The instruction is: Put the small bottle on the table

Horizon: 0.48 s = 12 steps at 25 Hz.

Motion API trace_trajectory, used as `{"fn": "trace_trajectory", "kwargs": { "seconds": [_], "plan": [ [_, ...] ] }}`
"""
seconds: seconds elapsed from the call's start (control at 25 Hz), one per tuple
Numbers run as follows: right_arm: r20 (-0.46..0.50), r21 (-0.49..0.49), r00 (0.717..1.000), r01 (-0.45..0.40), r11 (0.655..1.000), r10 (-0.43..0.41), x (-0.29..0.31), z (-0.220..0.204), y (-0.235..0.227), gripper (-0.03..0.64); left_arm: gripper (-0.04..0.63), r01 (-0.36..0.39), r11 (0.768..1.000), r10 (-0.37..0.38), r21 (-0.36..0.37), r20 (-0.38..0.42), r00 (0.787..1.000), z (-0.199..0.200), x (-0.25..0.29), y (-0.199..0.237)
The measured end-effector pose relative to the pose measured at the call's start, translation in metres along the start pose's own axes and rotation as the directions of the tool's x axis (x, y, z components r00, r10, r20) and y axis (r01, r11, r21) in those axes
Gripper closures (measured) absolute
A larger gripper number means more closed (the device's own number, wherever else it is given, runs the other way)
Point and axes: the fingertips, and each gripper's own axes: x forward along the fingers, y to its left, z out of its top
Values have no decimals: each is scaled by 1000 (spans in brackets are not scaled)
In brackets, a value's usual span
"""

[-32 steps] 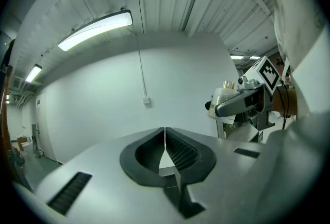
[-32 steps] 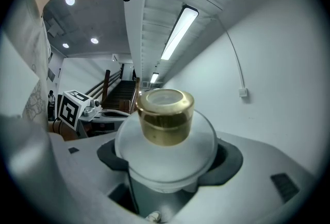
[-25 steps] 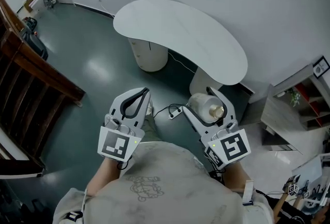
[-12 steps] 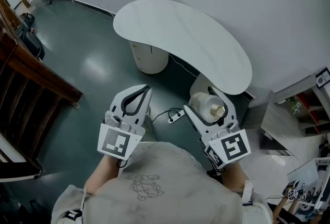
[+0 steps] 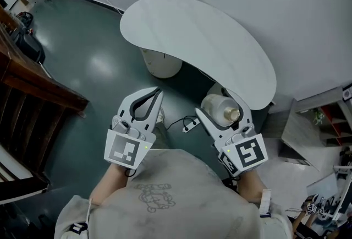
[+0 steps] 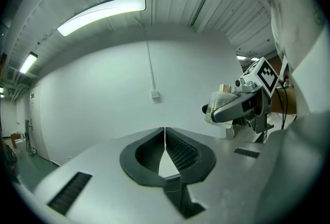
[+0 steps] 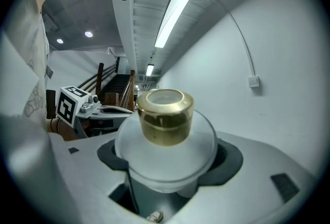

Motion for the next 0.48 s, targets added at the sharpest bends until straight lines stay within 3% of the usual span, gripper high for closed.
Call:
{"fn": "trace_trajectory", "kwargs": {
  "seconds": [0.48],
  "plan": [
    [-57, 13, 998, 31, 999, -30, 138, 24, -46, 279, 577, 41, 998, -42, -39, -29, 999, -16, 83, 124]
  ]
}}
